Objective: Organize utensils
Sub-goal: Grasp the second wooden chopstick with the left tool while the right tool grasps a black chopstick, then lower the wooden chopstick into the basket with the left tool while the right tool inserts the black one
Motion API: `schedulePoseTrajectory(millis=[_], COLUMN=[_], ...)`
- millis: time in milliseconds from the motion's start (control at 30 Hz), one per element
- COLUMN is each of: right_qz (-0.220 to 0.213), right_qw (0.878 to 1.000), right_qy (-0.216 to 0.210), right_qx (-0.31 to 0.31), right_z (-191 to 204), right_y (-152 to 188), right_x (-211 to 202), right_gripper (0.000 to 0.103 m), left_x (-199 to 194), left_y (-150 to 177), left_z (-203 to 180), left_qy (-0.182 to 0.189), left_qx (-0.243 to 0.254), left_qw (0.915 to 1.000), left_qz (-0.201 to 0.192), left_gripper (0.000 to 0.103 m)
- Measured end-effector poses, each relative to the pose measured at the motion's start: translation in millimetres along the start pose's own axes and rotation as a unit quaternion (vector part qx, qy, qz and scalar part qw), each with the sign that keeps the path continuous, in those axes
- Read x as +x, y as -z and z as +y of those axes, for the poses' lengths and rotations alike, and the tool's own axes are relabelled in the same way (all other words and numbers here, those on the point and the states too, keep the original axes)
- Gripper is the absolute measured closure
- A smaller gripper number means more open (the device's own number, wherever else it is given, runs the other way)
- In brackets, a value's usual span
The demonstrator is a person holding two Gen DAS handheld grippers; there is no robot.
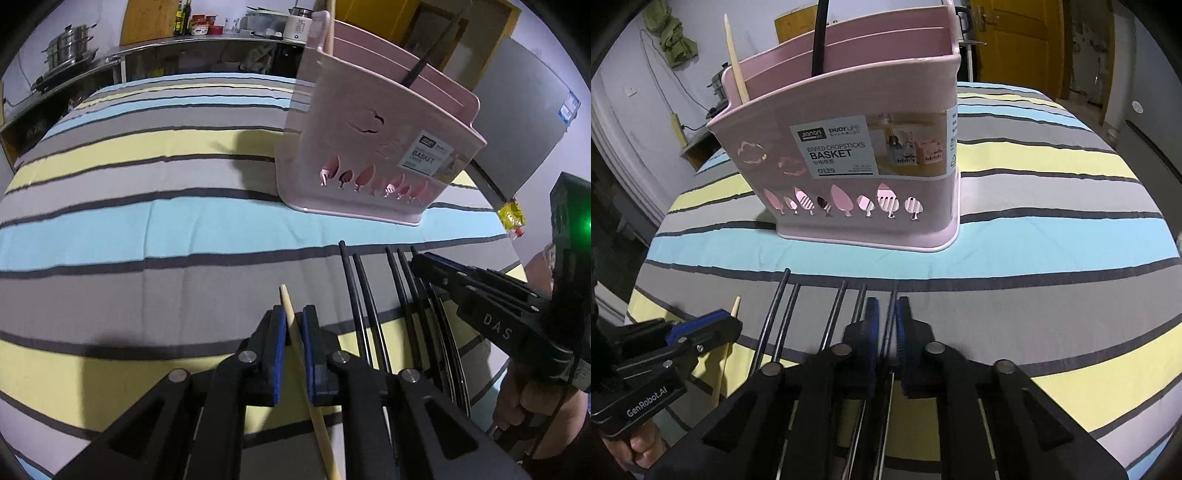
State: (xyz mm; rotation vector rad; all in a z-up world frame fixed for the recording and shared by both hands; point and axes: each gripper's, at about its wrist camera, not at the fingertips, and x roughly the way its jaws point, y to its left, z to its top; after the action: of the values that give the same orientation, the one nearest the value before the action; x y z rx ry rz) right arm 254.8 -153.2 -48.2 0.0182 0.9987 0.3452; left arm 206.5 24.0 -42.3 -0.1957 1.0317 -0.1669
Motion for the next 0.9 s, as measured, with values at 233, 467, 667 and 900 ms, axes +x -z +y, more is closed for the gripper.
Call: schedulePoseTrajectory(millis=[233, 467, 667, 900], right_qz=[-0.017, -0.053, -0.095, -0.150], right_qw=[0.999, 0.998, 0.994, 0.987], right_qy=[-0.025, -0.042, -0.051, -0.053], right_qx=[0.013, 0.008, -0.001, -0.014], right_z=[-4, 2, 6, 10], right_y=[-1, -11, -23, -37], right_x=[-15, -45, -80, -122], right_gripper=[0.098, 0.098, 0.099, 0.099], left_x=[-2, -27, -59, -91], left_y=[-6, -14, -26, -46], left_z=[-2, -5, -15, -26], left_qy=[-0.003, 0.008, 0.011, 0.013], left_qx=[0.002, 0.002, 0.019, 0.037], left_qw=[1.0000, 0.9998, 0.9984, 0.9947], left_qz=[0.007, -0.019, -0.052, -0.095], left_gripper=[0.096, 0.097, 0.098, 0.098])
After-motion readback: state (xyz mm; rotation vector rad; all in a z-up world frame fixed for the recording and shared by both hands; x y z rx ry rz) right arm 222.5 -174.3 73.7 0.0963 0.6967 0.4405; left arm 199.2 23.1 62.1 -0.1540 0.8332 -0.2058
